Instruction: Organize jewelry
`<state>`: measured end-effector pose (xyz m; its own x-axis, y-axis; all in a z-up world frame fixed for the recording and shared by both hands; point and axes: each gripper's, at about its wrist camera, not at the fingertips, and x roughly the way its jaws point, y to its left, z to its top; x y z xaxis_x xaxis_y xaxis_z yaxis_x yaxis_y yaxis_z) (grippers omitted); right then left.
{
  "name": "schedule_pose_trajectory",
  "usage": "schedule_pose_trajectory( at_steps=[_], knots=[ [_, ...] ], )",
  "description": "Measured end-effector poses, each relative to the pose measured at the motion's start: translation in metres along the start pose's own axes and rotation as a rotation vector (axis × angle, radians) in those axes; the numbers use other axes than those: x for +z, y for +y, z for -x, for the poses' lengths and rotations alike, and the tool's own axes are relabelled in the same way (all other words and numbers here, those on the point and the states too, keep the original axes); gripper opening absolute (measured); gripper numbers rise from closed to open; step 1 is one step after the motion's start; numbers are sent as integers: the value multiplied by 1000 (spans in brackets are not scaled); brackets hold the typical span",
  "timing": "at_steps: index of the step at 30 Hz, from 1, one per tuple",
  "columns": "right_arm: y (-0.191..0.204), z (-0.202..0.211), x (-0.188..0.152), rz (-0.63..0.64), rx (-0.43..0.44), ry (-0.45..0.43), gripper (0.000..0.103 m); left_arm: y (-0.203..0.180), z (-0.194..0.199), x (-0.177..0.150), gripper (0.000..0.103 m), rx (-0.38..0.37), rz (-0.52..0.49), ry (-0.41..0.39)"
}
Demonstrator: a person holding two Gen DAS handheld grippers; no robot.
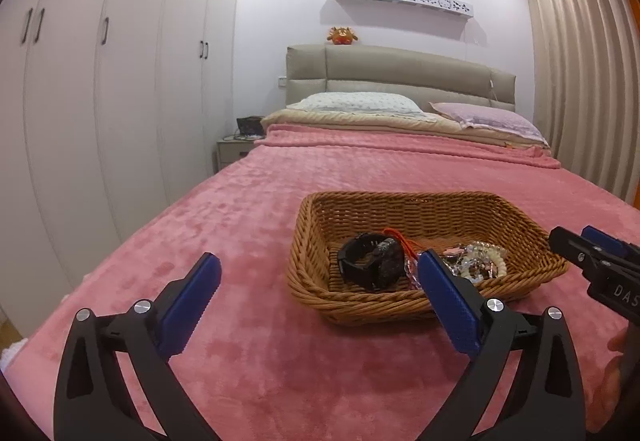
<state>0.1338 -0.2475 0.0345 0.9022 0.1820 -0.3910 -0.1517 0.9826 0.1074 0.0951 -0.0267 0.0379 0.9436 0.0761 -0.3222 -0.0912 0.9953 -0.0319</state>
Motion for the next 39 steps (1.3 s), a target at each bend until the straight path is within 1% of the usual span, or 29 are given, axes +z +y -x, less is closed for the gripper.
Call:
schedule_pose_trajectory(
  at_steps=[8, 13, 39],
  knots=[
    [9, 3, -3, 50, -19, -7, 78, 7, -4, -3, 95, -29, 46, 28],
    [10, 3, -3, 52, -24, -4, 80, 8, -6, -2, 95, -31, 55, 38],
    [8, 3, -3, 50, -20, 2, 81, 6, -9, -2, 95, -31, 48, 54]
  ],
)
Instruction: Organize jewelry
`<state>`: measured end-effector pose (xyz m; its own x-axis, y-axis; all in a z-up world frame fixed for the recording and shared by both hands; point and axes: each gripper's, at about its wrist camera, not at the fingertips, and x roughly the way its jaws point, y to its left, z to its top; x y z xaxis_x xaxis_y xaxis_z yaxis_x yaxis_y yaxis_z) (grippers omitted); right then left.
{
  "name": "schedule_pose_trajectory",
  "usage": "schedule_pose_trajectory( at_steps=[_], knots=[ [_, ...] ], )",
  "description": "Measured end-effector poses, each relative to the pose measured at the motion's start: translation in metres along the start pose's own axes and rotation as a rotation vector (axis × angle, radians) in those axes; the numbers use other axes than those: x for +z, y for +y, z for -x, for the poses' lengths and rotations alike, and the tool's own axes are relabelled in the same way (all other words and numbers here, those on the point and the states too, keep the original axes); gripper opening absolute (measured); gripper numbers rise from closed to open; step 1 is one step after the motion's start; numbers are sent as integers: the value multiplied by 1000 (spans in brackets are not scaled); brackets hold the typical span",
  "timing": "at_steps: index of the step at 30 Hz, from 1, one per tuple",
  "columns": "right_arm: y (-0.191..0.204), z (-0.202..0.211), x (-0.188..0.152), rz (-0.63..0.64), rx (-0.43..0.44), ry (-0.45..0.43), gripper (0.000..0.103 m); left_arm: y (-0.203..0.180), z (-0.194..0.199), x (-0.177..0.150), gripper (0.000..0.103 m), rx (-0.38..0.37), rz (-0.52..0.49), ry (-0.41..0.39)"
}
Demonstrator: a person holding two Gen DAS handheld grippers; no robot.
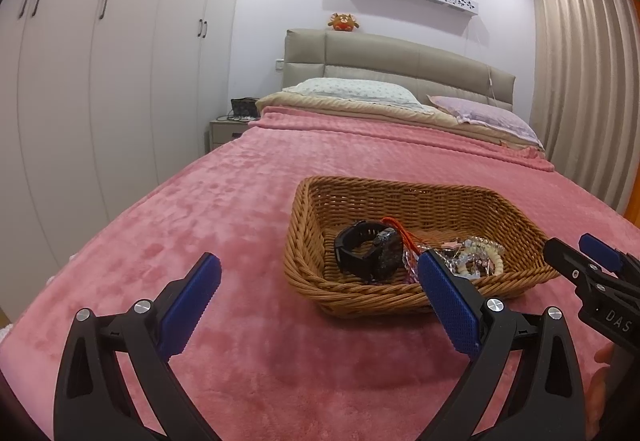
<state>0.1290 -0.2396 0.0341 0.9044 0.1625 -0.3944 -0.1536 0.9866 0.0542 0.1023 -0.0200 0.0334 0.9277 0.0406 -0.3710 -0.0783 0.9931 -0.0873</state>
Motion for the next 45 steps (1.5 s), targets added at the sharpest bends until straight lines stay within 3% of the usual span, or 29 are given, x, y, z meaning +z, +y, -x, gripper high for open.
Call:
schedule_pose_trajectory(
  at_steps=[45],
  knots=[
    [10, -2, -2, 39, -6, 1, 85, 2, -4, -3, 95, -2, -8, 15]
  ],
)
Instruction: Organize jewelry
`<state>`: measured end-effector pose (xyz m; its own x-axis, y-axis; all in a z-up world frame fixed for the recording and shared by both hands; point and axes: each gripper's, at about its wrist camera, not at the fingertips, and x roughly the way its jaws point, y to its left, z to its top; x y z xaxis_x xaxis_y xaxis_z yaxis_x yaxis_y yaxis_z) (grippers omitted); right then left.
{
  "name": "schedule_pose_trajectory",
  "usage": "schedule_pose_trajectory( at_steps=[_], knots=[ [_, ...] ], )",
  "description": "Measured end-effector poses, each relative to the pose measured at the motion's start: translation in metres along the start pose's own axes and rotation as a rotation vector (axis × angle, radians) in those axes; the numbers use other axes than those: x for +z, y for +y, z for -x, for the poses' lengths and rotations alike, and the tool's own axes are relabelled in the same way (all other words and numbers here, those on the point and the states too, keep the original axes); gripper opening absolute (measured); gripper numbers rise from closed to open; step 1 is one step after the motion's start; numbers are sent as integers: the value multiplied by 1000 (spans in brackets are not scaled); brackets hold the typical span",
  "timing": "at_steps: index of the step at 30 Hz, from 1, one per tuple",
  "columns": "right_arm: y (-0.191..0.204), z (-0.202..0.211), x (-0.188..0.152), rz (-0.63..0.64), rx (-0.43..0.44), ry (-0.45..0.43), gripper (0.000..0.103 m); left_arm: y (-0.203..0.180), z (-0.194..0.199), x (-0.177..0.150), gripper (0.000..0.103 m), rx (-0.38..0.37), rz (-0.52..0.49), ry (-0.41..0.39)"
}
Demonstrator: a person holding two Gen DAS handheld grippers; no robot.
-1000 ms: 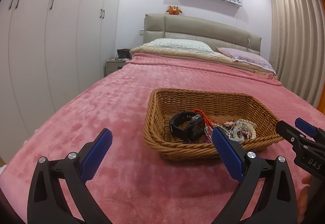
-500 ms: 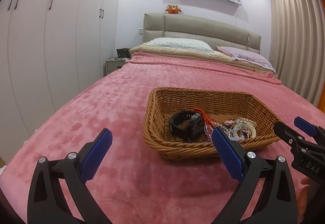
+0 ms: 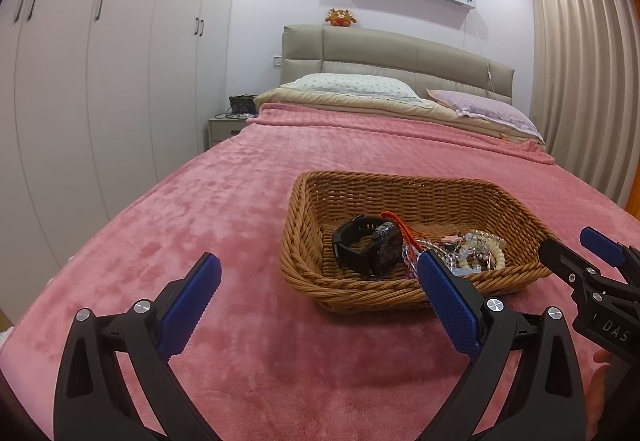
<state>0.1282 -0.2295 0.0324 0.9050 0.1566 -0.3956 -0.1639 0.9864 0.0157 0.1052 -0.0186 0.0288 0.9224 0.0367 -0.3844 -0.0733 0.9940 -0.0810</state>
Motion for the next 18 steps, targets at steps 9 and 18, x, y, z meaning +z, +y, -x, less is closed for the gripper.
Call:
schedule_pose_trajectory(
  at_steps=[9, 18],
  knots=[
    [0, 0, 0, 0, 0, 0, 87, 0, -2, 0, 95, -2, -3, 3],
    [1, 0, 0, 6, -2, -2, 87, 0, -3, 0, 95, -3, -4, 5]
  ],
)
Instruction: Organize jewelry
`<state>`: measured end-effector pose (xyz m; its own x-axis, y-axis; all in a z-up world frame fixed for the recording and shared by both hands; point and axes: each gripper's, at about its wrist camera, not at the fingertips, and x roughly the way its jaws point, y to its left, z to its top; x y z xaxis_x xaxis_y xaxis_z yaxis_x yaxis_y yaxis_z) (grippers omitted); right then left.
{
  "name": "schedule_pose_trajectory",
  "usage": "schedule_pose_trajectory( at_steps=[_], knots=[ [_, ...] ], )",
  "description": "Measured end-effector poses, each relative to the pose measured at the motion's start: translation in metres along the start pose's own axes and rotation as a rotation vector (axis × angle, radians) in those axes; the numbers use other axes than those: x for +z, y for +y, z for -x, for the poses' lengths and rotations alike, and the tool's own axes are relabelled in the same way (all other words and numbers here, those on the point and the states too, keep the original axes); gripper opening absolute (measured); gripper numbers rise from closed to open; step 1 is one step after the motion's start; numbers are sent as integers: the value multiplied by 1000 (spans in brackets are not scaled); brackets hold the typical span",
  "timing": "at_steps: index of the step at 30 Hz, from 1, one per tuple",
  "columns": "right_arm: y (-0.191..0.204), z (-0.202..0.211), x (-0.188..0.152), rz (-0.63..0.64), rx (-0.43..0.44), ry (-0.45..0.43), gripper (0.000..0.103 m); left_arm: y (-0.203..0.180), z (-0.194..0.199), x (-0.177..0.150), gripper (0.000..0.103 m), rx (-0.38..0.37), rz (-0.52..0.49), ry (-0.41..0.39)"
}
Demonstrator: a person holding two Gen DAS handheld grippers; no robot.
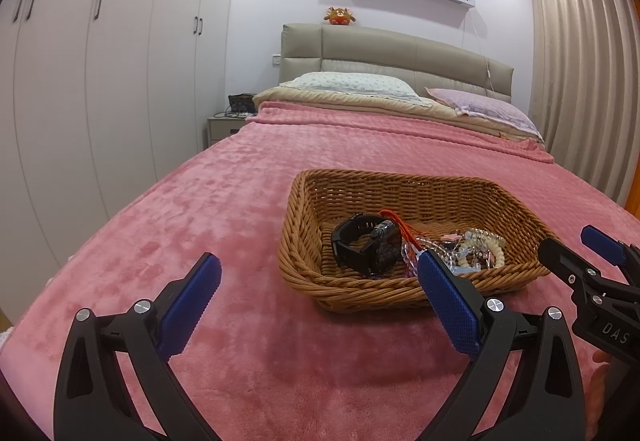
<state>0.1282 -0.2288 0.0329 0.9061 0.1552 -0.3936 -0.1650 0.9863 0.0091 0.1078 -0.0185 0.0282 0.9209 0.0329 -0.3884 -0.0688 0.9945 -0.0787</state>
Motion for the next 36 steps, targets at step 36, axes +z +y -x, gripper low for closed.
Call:
schedule_pose_trajectory(
  at_steps=[36],
  knots=[
    [-1, 4, 1, 10, -3, -13, 87, 2, 1, 2, 95, 0, -8, 6]
  ],
)
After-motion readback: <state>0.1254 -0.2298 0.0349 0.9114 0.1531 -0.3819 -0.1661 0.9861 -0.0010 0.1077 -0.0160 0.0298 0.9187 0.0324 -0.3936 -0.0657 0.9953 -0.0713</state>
